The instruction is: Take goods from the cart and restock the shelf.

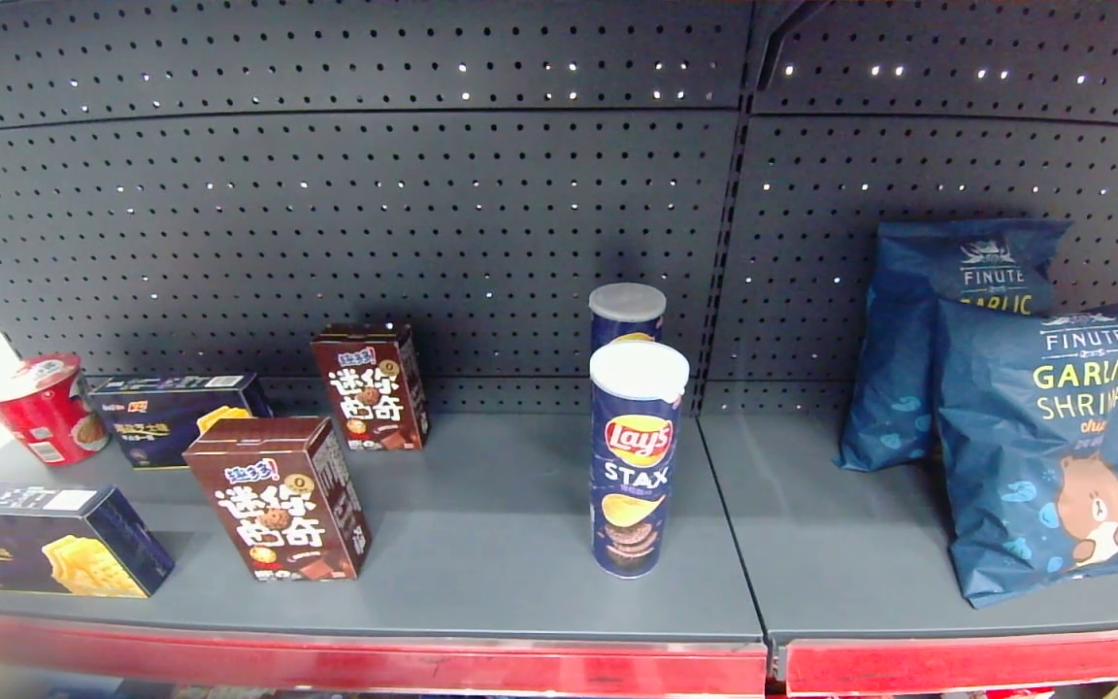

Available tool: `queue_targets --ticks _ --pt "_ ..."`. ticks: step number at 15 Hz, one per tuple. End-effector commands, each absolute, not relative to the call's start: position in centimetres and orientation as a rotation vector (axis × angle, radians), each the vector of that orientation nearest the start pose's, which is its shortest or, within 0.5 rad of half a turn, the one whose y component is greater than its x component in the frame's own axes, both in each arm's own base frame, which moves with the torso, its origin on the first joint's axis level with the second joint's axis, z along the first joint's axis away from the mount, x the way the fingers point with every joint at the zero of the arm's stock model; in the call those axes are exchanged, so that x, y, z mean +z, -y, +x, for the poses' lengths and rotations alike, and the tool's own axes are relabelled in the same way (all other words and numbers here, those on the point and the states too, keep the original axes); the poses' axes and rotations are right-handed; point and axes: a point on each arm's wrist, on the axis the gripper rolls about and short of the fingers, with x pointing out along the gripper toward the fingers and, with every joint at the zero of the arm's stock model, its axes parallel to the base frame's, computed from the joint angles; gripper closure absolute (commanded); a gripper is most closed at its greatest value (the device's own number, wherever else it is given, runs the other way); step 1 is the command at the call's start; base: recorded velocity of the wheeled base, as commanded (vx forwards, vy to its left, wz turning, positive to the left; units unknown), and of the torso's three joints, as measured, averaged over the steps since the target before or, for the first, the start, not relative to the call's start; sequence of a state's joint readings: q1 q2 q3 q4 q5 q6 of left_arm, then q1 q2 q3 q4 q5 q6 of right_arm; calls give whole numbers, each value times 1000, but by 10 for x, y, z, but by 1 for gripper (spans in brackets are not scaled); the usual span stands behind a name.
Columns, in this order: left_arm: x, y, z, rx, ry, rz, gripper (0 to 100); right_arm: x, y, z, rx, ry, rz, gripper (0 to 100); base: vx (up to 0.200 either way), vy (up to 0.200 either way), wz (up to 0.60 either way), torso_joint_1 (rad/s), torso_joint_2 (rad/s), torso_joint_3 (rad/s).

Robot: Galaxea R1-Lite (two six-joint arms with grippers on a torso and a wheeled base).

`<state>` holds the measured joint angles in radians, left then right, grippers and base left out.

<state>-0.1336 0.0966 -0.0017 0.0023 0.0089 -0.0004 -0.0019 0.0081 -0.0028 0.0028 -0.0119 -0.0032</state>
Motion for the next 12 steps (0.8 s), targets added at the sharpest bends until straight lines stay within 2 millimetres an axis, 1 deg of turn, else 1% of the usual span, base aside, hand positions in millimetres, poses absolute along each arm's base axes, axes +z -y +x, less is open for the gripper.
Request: queue_targets --ticks 1,10,12 --pt "77 -2 -15 -126 -100 6 0 75 0 -23 -14 -5 -3 0 0 0 0 0 0 0" --pt "77 -2 -15 -123 -99 10 0 75 0 -23 -11 -3 -3 0 0 0 0 0 0 0" --pt "77 -2 -15 -120 -99 9 0 75 0 -23 -11 -3 -3 0 -200 0 0 0 5 0"
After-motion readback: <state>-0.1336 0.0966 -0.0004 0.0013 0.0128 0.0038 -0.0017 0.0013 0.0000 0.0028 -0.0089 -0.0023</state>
